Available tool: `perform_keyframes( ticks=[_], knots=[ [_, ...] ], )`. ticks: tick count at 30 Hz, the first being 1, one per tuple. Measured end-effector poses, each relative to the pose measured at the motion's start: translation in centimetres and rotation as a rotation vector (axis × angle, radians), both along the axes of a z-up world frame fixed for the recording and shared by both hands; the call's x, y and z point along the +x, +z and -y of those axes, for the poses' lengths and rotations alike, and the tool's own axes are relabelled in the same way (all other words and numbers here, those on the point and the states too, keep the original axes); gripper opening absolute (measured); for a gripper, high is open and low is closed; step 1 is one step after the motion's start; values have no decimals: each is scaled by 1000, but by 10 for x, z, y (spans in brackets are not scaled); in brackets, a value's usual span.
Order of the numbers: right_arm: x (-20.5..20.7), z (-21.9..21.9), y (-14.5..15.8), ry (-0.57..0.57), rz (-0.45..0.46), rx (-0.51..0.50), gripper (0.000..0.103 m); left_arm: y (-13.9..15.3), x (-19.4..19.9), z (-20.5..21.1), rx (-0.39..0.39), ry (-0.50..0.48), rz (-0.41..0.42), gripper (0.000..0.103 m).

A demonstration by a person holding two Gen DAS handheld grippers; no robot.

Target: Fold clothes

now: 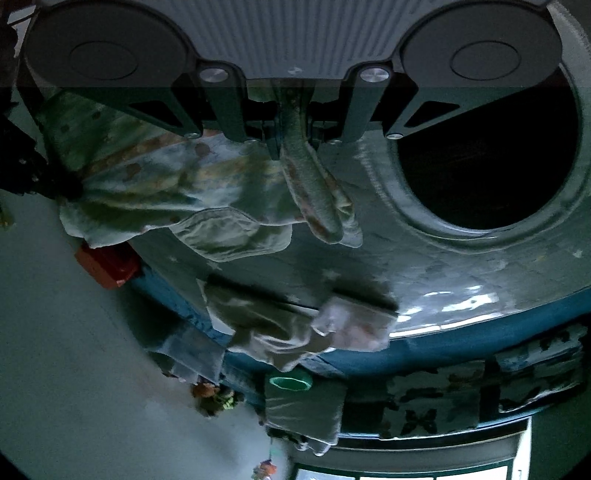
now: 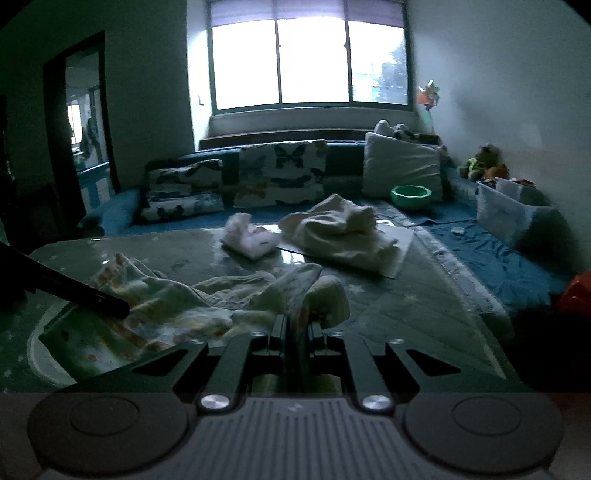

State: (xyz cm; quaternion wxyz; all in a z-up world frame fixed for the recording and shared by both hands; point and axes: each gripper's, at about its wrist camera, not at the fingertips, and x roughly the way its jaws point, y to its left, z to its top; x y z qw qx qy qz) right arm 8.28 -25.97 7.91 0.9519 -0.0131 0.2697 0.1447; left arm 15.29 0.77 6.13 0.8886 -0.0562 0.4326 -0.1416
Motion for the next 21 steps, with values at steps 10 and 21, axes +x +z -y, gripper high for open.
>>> perform_keyframes(
  ticks=[10, 21],
  knots=[
    [1, 26, -3, -54, -2, -15, 9, -3, 12, 37, 15, -50, -4, 13],
    [2, 40, -11, -94, -16, -18, 9, -6, 24, 58, 65, -74, 11, 13]
  ],
)
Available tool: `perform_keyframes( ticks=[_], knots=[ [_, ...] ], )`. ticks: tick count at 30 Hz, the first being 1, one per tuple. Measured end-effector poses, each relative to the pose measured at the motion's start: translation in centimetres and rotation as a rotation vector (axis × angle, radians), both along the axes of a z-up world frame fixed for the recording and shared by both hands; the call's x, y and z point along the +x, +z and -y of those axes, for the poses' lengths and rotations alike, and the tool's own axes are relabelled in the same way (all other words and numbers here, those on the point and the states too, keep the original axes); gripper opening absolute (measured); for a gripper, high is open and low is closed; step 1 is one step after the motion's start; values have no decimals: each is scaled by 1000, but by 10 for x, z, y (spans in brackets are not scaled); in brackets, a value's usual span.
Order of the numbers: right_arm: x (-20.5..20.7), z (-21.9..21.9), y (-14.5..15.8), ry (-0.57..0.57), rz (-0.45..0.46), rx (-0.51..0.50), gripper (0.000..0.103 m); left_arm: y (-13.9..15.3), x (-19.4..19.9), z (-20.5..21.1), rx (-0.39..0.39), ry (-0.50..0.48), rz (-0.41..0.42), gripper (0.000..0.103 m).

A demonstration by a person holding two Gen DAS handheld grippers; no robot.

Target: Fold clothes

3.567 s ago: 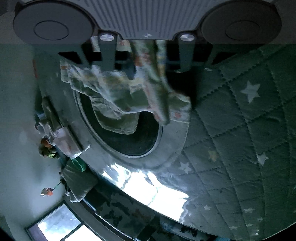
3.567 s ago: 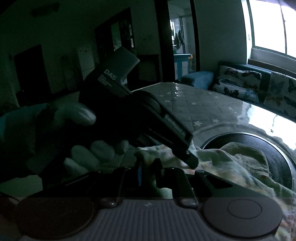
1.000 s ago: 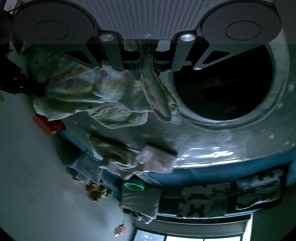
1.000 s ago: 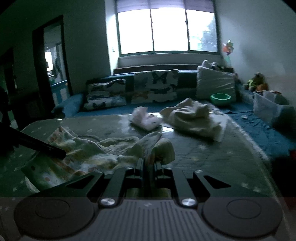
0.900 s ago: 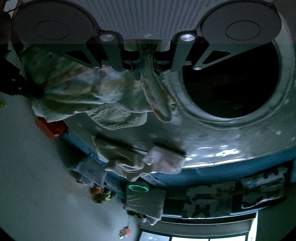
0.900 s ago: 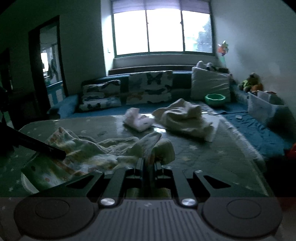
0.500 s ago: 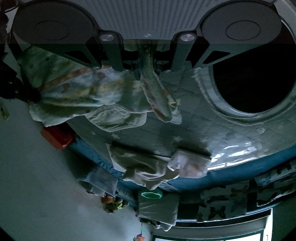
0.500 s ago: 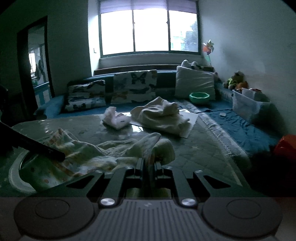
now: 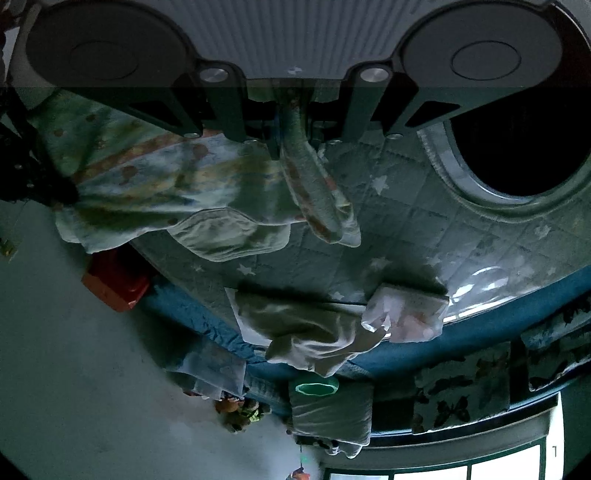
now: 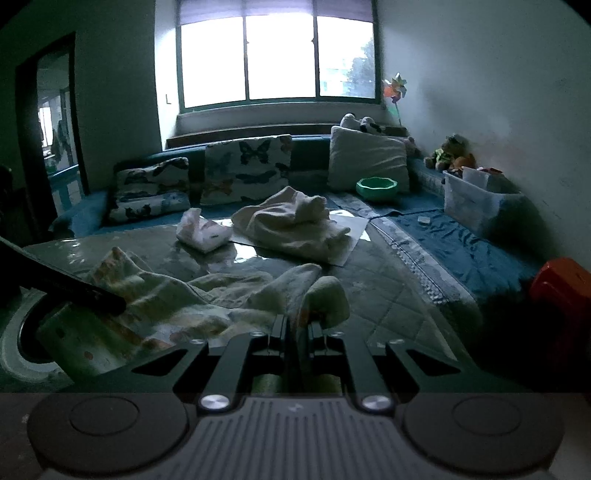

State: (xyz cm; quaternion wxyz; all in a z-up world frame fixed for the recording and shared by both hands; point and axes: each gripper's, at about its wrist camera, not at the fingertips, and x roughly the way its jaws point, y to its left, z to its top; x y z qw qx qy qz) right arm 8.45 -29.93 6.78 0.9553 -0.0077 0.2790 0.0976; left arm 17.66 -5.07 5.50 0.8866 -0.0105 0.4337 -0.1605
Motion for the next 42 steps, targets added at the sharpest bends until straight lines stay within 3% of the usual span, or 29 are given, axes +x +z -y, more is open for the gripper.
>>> perform_keyframes(
  ticks=[20, 36, 39, 42],
  knots=[
    [12, 15, -34, -52, -79, 3, 9, -31, 10, 12, 43, -13, -58, 14],
    [17, 14, -52, -49, -127, 7, 11, -44, 13, 7, 82, 3, -76, 23],
    [17, 12, -54, -43, -133, 11, 15, -46, 14, 5, 92, 6, -79, 29],
    [17, 8, -57, -36, -140, 18, 26, -48, 14, 4, 104, 8, -81, 37]
  ],
)
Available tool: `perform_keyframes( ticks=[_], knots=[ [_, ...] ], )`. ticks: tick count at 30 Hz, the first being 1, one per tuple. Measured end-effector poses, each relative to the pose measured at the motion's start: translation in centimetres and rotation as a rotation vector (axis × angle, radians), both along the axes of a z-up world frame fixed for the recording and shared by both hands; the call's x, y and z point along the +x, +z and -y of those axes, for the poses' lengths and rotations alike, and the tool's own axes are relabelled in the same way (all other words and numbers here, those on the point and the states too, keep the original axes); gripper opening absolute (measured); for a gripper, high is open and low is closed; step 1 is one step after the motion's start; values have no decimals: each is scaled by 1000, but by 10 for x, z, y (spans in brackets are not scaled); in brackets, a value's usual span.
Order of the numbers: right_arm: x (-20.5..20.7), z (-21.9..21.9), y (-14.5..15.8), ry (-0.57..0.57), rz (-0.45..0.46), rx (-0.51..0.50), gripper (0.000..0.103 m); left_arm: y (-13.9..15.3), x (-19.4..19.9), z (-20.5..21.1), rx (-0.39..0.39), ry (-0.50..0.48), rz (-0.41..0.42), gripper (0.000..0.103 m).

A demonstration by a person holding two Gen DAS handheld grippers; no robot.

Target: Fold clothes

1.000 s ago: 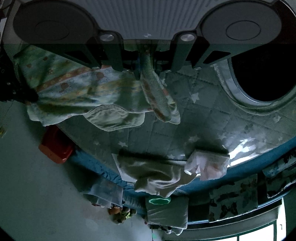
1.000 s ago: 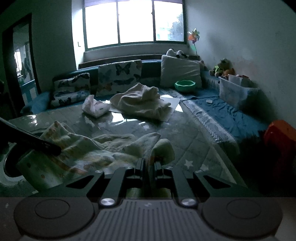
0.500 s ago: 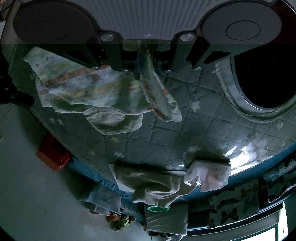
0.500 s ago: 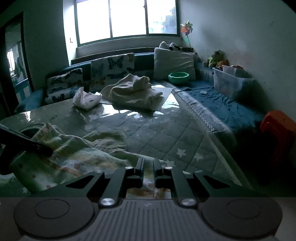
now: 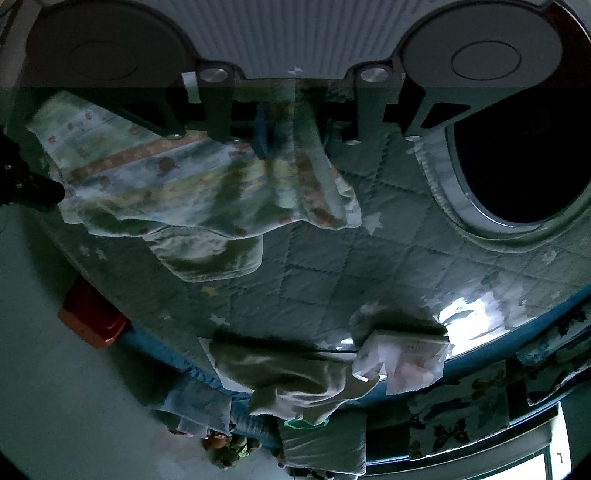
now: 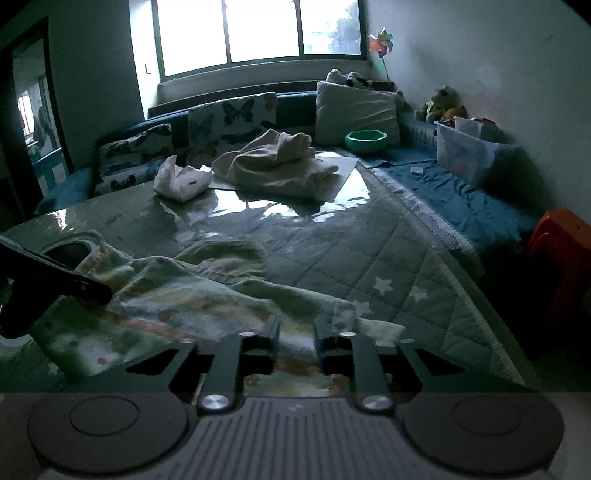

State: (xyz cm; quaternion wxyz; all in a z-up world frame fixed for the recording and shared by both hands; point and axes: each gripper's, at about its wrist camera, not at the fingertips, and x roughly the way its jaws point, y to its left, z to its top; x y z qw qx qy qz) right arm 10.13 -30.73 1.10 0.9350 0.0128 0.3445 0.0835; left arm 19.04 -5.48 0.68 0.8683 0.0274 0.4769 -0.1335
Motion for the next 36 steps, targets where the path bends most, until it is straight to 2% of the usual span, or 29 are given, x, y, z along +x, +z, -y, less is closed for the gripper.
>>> perform_keyframes(
  ticks=[2, 6, 8, 13, 15, 17, 21, 23, 31, 36],
  knots=[
    [0, -2, -1, 5, -3, 4, 36, -1, 0, -1, 5, 2, -2, 39],
    [-2, -9, -5, 15, -6, 13, 52, -3, -2, -3, 19, 3, 0, 52],
    [-2, -12, -6, 16, -7, 19, 66, -3, -4, -4, 27, 1, 2, 56],
    [-4, -21, -9, 32, -9, 11, 82, -2, -8, -6, 36, -4, 12, 66],
    [-5, -25, -10, 40, -9, 11, 83, -2, -10, -7, 38, -4, 16, 68],
    [-6, -29, -11, 47, -11, 9, 93, -2, -11, -8, 43, -5, 20, 69],
    [-8, -37, -13, 60, -11, 6, 97, -2, -18, -10, 54, -12, 36, 77],
    [-9, -41, -14, 64, -10, 2, 102, -3, -22, -12, 61, -17, 45, 80],
    [-15, -54, -18, 73, -21, -25, 103, -1, -42, -13, 81, -49, 102, 97],
    [-20, -60, -23, 70, -31, -22, 103, -1, -55, -14, 93, -72, 129, 103]
  ],
)
